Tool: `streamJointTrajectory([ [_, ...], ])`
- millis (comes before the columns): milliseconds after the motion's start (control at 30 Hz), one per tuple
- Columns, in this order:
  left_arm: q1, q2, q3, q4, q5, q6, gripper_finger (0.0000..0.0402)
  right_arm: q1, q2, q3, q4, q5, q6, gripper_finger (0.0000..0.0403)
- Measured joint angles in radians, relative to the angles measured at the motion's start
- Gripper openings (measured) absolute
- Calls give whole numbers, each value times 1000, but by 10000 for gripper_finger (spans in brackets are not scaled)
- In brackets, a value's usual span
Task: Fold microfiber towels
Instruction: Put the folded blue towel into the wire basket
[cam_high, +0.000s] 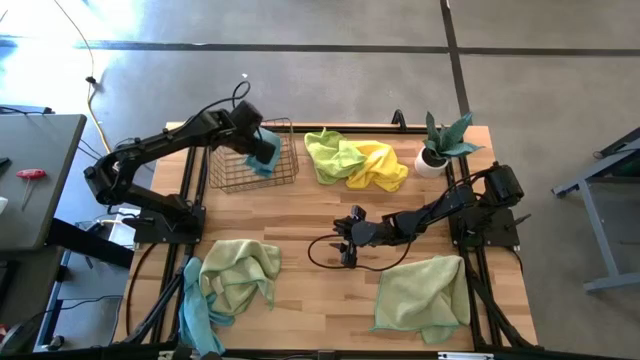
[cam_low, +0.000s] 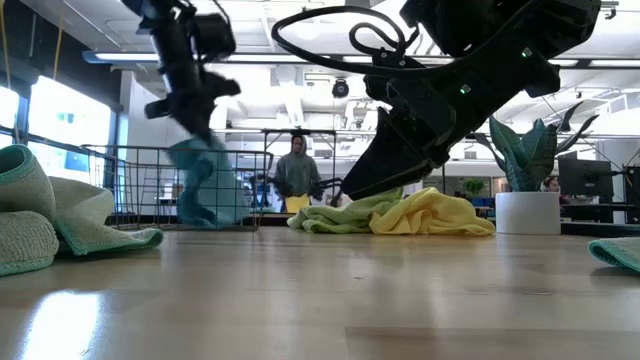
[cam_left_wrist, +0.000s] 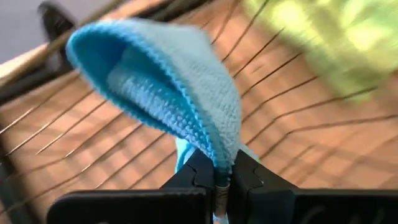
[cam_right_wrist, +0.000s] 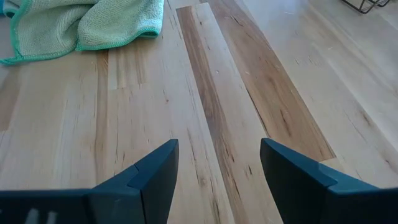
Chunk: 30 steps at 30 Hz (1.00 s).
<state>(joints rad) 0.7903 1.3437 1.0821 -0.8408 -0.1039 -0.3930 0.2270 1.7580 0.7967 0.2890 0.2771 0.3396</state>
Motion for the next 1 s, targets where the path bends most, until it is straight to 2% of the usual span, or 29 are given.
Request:
streamJointTrajectory([
  [200,-36,0,56,149,107,-63,1,0,0,0,0,0,0,220],
  [300,-49,0,75,192,124,-64,1,0,0,0,0,0,0,220],
  [433,-57,0,75,98,83,-50,1,0,0,0,0,0,0,220],
  [567,-57,0,50,-65,-56,-43,1,0,0,0,0,0,0,220],
  [667,-56,-1,3,-133,-113,-49,1,0,0,0,0,0,0,220],
  [800,-54,0,-58,-136,-117,-57,1,0,0,0,0,0,0,220],
  [1000,-51,0,-30,-103,-110,-67,1,0,0,0,0,0,0,220],
])
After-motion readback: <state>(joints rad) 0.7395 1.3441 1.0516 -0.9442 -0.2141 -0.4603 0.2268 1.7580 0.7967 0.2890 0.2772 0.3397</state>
